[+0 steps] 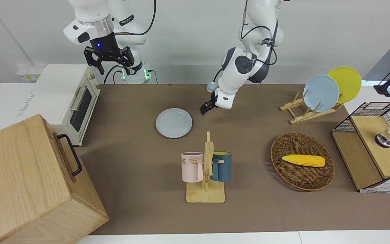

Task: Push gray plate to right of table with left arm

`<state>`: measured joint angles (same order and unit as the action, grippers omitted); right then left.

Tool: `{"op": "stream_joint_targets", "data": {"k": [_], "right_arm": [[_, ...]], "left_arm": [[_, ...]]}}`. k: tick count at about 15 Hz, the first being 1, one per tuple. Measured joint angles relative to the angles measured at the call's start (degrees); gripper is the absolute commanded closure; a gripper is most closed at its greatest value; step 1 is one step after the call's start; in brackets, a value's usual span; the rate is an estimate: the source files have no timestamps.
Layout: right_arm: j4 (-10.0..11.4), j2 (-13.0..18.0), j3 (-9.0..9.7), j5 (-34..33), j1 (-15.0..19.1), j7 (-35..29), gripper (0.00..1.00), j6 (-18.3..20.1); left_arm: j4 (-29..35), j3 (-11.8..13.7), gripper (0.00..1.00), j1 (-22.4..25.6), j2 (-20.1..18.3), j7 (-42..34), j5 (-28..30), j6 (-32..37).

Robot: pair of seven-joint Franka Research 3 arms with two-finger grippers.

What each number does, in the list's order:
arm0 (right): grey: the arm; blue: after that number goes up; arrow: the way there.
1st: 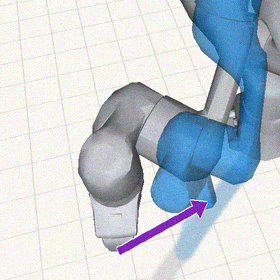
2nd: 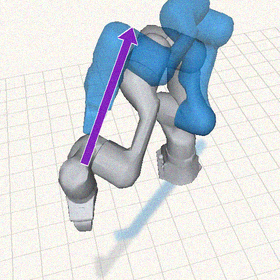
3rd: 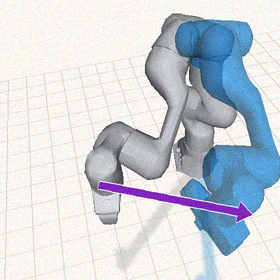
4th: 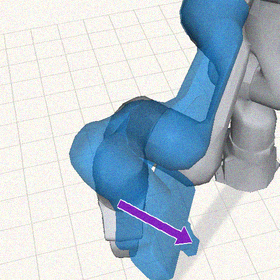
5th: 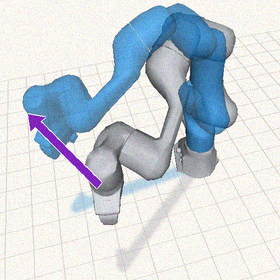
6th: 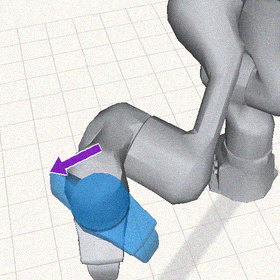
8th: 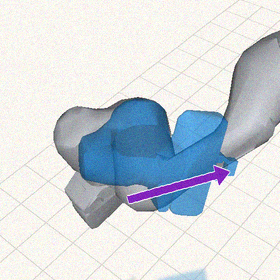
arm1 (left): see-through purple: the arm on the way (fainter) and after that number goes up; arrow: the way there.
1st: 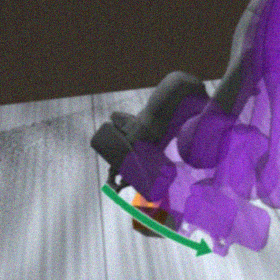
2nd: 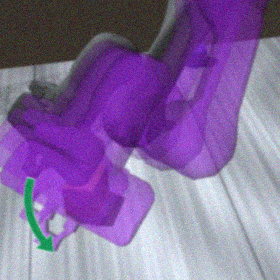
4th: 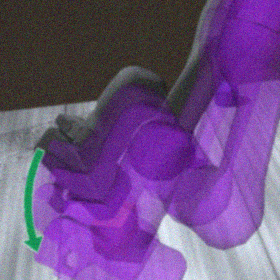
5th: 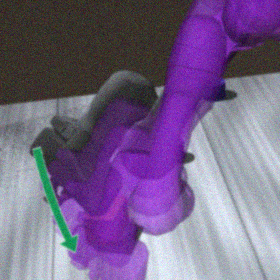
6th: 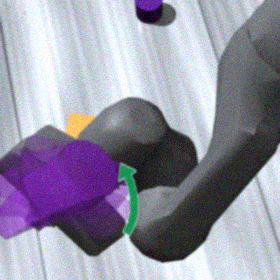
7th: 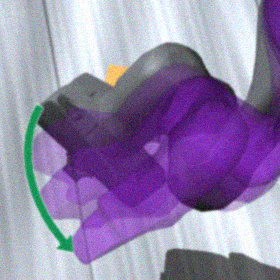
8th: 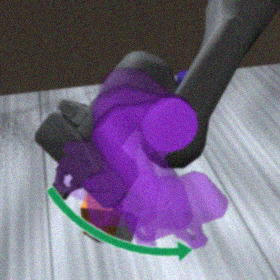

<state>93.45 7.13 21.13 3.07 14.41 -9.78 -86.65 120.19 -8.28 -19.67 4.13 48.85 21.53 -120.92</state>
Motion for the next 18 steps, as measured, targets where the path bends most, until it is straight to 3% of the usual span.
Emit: {"op": "stream_joint_targets", "data": {"k": [2,4,7,10,14,18], "right_arm": [[0.0,0.0,0.00,0.0,0.0,0.0,0.005,0.0],[0.0,0.0,0.00,0.0,0.0,0.0,0.005,0.0],[0.0,0.0,0.00,0.0,0.0,0.0,0.005,0.0],[0.0,0.0,0.00,0.0,0.0,0.0,0.005,0.0],[0.0,0.0,0.00,0.0,0.0,0.0,0.005,0.0],[0.0,0.0,0.00,0.0,0.0,0.0,0.005,0.0]], "left_arm": [[-2.4,4.7,0.01,0.4,-0.3,-6.7,-0.3,5.7],[-4.1,7.4,0.01,1.7,-0.3,-12.7,-3.0,9.9],[-6.8,8.2,0.01,5.1,-0.3,-18.9,-9.8,14.0],[-9.7,8.3,0.01,7.6,-0.4,-20.5,-15.5,16.9],[-11.8,8.9,0.01,10.1,-1.2,-22.7,-18.4,18.0],[-17.9,9.1,0.01,12.0,-2.3,-31.1,-21.0,20.3]]}}
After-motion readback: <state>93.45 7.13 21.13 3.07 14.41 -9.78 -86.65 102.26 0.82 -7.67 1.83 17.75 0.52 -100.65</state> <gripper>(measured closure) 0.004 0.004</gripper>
